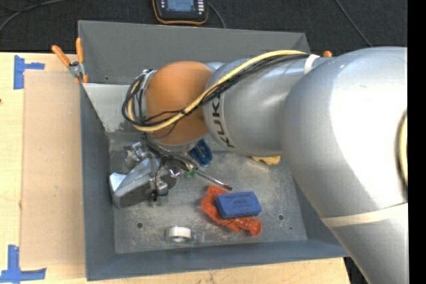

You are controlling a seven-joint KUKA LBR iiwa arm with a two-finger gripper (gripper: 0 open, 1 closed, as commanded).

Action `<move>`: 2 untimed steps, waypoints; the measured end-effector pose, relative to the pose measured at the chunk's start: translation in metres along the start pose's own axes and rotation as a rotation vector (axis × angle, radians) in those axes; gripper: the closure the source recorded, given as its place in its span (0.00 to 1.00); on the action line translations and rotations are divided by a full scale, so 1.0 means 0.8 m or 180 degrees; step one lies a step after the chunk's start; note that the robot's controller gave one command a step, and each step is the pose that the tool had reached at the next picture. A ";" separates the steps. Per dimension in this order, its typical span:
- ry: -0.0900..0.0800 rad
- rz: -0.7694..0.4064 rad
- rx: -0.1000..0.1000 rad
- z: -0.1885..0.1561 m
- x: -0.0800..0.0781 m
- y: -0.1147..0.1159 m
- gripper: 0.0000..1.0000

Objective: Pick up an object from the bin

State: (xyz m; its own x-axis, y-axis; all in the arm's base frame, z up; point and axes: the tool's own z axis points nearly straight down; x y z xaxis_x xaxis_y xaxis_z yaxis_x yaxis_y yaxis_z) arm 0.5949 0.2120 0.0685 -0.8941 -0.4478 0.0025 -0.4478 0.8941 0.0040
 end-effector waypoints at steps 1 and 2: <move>0.0011 -0.0004 -0.0002 0.001 0.002 -0.003 1.00; 0.0011 -0.0002 -0.0003 0.001 0.002 -0.003 1.00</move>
Offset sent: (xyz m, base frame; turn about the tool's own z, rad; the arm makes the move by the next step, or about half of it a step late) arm 0.0000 0.0000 0.0000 0.0000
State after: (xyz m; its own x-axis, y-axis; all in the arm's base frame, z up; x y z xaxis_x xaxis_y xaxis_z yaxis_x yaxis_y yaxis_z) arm 0.5946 0.2094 0.0675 -0.8938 -0.4484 0.0061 -0.4484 0.8938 0.0050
